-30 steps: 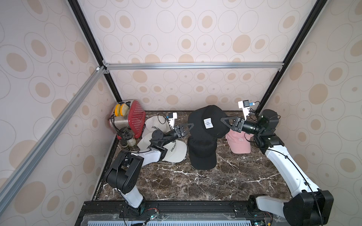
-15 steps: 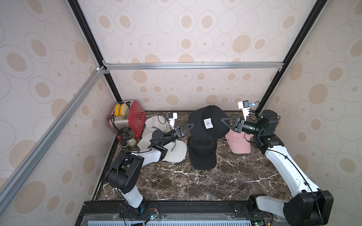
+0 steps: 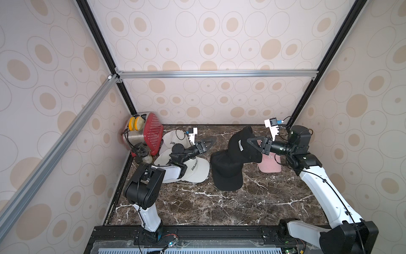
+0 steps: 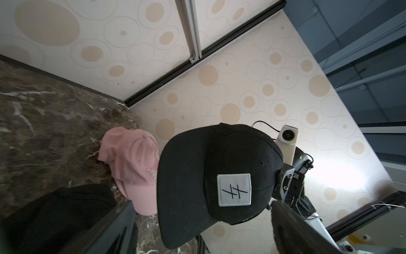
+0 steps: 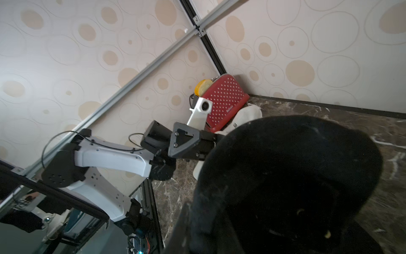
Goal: Stack the baseball caps by color
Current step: Place the baseball cap on the baseball cap.
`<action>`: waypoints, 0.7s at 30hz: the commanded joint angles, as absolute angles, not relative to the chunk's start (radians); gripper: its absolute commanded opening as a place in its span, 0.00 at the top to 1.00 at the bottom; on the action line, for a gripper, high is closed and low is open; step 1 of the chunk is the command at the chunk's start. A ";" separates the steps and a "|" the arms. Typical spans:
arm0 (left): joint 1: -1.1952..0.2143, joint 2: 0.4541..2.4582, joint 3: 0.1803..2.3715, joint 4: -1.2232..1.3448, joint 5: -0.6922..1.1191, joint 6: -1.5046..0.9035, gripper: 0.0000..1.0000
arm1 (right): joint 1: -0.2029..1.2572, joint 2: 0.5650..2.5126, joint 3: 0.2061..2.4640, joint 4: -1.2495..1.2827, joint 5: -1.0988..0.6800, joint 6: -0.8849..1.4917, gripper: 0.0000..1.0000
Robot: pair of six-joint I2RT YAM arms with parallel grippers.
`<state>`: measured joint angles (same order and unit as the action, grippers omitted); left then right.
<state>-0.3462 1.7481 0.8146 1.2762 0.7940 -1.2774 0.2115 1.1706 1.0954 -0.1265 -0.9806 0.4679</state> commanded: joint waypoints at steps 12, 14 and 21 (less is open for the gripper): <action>-0.309 1.382 1.019 0.236 0.697 -0.327 0.01 | 0.303 1.199 1.165 -0.414 -0.922 0.094 1.00; -0.309 1.367 1.077 0.136 0.704 -0.249 0.01 | 0.305 1.224 1.180 -0.423 -0.920 0.051 1.00; -0.308 1.333 1.210 -0.152 1.001 0.168 0.01 | 0.316 1.324 1.306 -0.661 -0.927 -0.227 1.00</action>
